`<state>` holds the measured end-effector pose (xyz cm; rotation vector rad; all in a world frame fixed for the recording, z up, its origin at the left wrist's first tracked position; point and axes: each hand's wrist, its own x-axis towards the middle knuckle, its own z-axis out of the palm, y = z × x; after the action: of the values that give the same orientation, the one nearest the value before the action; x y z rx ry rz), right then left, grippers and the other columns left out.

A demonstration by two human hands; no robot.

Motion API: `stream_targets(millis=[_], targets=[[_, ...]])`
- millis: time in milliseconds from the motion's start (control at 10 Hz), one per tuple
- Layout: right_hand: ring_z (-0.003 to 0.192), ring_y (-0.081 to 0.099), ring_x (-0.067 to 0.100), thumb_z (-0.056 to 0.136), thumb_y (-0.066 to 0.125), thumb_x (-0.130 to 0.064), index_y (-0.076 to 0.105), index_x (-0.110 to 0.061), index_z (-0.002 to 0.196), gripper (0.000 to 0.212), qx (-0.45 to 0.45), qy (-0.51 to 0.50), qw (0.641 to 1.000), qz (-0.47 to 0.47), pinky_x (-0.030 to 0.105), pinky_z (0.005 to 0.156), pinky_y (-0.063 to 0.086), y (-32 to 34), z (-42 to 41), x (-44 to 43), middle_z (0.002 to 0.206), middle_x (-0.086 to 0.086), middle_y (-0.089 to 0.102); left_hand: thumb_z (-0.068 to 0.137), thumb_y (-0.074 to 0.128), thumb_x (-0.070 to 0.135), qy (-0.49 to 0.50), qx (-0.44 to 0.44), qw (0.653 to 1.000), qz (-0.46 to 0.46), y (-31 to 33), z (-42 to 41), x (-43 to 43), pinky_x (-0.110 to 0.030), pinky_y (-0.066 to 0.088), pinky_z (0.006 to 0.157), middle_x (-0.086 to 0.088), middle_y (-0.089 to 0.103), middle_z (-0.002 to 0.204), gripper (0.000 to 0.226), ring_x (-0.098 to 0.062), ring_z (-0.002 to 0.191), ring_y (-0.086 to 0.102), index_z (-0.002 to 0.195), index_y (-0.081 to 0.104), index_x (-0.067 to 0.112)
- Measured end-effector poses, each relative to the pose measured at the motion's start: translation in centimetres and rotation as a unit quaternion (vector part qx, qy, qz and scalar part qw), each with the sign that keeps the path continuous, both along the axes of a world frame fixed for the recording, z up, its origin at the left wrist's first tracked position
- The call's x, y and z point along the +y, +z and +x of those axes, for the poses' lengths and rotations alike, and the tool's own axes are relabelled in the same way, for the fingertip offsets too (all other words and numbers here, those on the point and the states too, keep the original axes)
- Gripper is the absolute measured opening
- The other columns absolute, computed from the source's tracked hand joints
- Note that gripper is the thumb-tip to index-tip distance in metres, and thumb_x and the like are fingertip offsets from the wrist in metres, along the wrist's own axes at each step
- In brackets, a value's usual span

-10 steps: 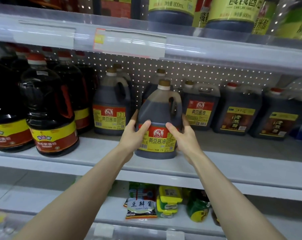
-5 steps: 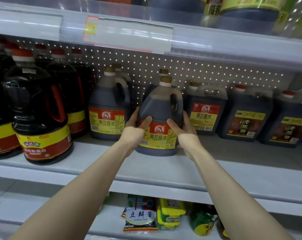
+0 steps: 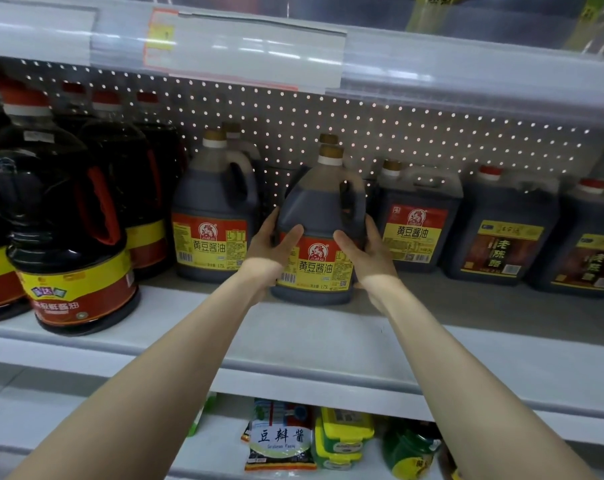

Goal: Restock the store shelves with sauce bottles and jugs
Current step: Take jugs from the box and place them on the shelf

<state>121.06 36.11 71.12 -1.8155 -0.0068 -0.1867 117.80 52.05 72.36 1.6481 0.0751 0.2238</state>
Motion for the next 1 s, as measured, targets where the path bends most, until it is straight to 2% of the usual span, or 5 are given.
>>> stream_targets(millis=[400, 700, 1000], targets=[[0.133, 0.043, 0.029, 0.083, 0.063, -0.056, 0.018, -0.044, 0.148, 0.08, -0.006, 0.02, 1.0, 0.006, 0.058, 0.101, 0.043, -0.5, 1.8, -0.3, 0.15, -0.002, 0.039, 0.094, 0.055, 0.043, 0.025, 0.0, 0.999, 0.037, 0.1, 1.3, -0.2, -0.048, 0.047, 0.1, 0.002, 0.056, 0.136, 0.061, -0.025, 0.118, 0.057, 0.148, 0.028, 0.036], [0.136, 0.04, 0.028, 0.085, 0.061, -0.053, 0.015, -0.041, 0.15, 0.081, -0.007, 0.033, 0.999, 0.01, 0.059, 0.104, 0.04, -0.5, 2.1, -0.5, 0.152, -0.002, 0.036, 0.094, 0.054, 0.042, 0.018, 0.007, 0.999, 0.036, 0.2, 1.5, -0.2, -0.051, 0.047, 0.099, 0.001, 0.054, 0.138, 0.062, -0.026, 0.12, 0.055, 0.149, 0.025, 0.036], [0.135, 0.041, 0.029, 0.082, 0.062, -0.057, 0.016, -0.044, 0.149, 0.082, -0.003, 0.036, 0.999, 0.003, 0.059, 0.103, 0.041, -0.3, 2.2, -0.4, 0.152, -0.002, 0.036, 0.095, 0.053, 0.043, 0.018, 0.008, 0.999, 0.037, 0.1, 1.7, -0.2, -0.05, 0.048, 0.098, 0.002, 0.054, 0.137, 0.062, -0.026, 0.118, 0.057, 0.149, 0.024, 0.037]])
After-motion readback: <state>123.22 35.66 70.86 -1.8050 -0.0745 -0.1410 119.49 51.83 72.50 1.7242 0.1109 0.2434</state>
